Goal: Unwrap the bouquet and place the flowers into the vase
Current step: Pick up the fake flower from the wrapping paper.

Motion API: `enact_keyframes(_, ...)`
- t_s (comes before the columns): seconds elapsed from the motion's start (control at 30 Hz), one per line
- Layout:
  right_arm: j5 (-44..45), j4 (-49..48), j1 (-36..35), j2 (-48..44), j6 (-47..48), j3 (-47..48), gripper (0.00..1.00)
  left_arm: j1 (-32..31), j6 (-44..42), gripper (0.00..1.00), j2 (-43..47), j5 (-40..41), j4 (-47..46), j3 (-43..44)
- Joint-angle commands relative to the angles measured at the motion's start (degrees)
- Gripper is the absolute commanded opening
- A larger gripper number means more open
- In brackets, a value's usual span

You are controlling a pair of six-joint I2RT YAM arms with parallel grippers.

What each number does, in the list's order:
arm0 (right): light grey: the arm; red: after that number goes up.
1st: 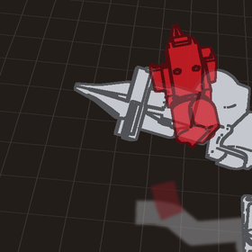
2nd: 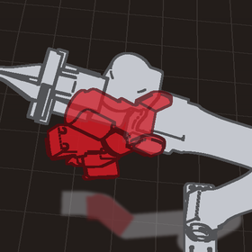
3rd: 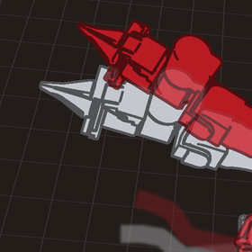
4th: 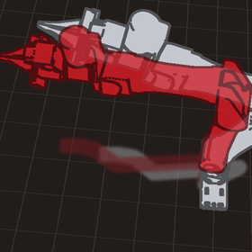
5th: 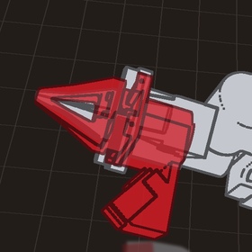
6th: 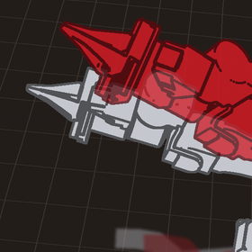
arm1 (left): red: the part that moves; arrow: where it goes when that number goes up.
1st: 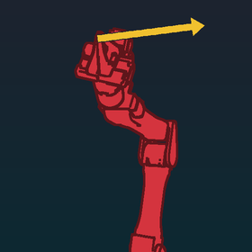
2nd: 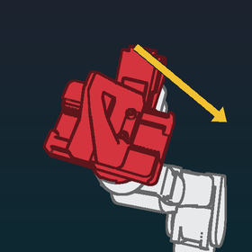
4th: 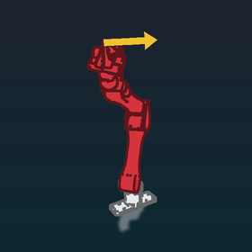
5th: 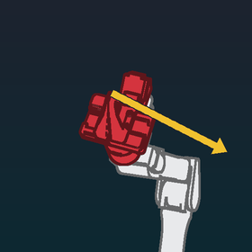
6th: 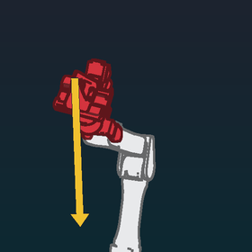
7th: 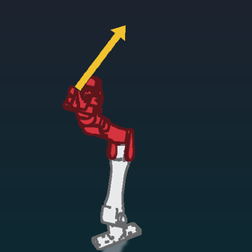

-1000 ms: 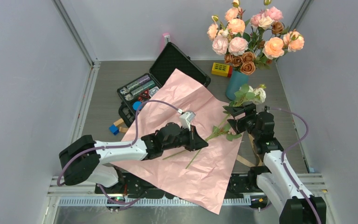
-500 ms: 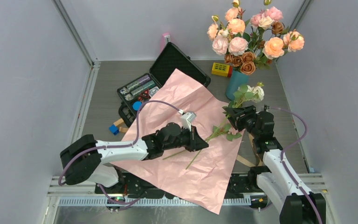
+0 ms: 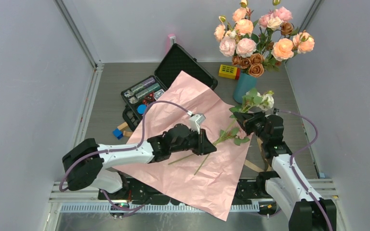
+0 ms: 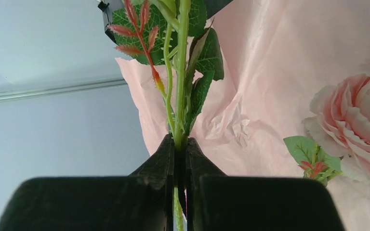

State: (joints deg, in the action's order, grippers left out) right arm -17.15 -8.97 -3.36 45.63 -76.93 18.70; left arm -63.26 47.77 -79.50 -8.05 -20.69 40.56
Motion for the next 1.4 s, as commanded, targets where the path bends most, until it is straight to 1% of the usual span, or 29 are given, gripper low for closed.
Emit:
enact_keyframes(0.0, 0.2, -4.1, -0.2, -1.4, -1.4, 0.0, 0.00, 0.0, -4.5, 0.20, 2.1, -0.1, 6.4, 4.0)
enact_keyframes(0.2, 1.1, -3.4, -0.2, -4.1, 0.7, 0.2, 0.00, 1.5, -5.7, 0.62, 4.0, 0.8, 10.1, 4.5)
enact_keyframes(0.27, 2.3, -1.8, -0.2, -6.2, 2.7, 0.7, 0.00, 2.4, -6.2, 0.74, 4.7, -0.1, 11.5, 5.0)
enact_keyframes(0.37, 5.4, 4.4, -0.2, -10.7, 7.8, 3.0, 0.00, 4.9, -8.7, 0.84, 5.9, -3.1, 16.0, 6.9)
enact_keyframes(0.4, 7.4, 8.8, -0.2, -13.2, 11.3, 5.0, 0.00, 6.2, -9.8, 0.86, 6.4, -4.6, 19.4, 7.9)
enact_keyframes(0.5, 12.3, 17.7, -0.2, -17.6, 19.7, 9.9, 0.00, 11.9, -14.0, 0.92, 7.8, -8.9, 28.8, 11.7)
enact_keyframes(0.53, 14.8, 21.4, -0.2, -19.3, 24.0, 12.5, 0.00, 13.7, -15.9, 0.95, 8.3, -9.7, 32.3, 13.0)
enact_keyframes(0.57, 15.9, 23.1, -0.2, -20.1, 26.1, 13.8, 0.00, 15.4, -18.0, 0.97, 8.9, -9.6, 35.9, 14.6)
enact_keyframes(0.6, 19.0, 25.7, -0.2, -21.3, 30.3, 16.5, 0.00, 17.1, -20.2, 0.99, 9.6, -8.7, 39.6, 16.1)
enact_keyframes(0.63, 20.1, 26.8, -0.2, -22.1, 34.7, 17.7, 0.00, 18.9, -22.3, 0.99, 10.4, -7.7, 42.9, 17.7)
enact_keyframes(0.67, 22.3, 28.5, -0.2, -22.4, 36.6, 20.2, 0.00, 20.8, -24.2, 1.00, 11.3, -7.1, 45.5, 19.0)
enact_keyframes(0.77, 28.4, 30.3, -0.2, -22.6, 46.7, 26.0, 0.00, 27.4, -28.8, 1.00, 13.3, -7.8, 50.1, 21.8)
enact_keyframes(0.8, 29.8, 30.2, -0.2, -22.6, 48.4, 26.9, 0.00, 29.6, -29.7, 1.00, 13.6, -8.3, 51.4, 22.6)
enact_keyframes(0.83, 31.7, 28.8, -0.2, -22.6, 52.0, 28.1, 0.00, 31.8, -30.4, 1.00, 13.7, -8.9, 53.0, 23.2)
enact_keyframes(0.9, 32.7, 25.2, -0.2, -22.5, 57.0, 29.4, 0.00, 36.8, -31.7, 1.00, 13.9, -10.1, 54.5, 23.8)
enact_keyframes(1.0, 33.2, 21.1, -0.2, -20.8, 62.4, 32.3, 0.00, 42.3, -33.5, 1.00, 14.4, -9.4, 55.0, 23.6)
enact_keyframes(1.07, 33.2, 18.3, -0.2, -18.6, 66.2, 34.2, 0.00, 44.1, -34.6, 1.00, 14.9, -6.5, 54.9, 23.4)
enact_keyframes(1.17, 33.0, 11.9, -0.2, -14.2, 71.3, 37.3, 0.00, 45.0, -36.4, 1.00, 15.5, -3.5, 54.6, 22.9)
enact_keyframes(1.37, 31.3, 0.4, -0.2, -4.3, 77.7, 43.3, 0.00, 45.5, -38.1, 1.00, 16.4, -1.2, 53.7, 20.5)
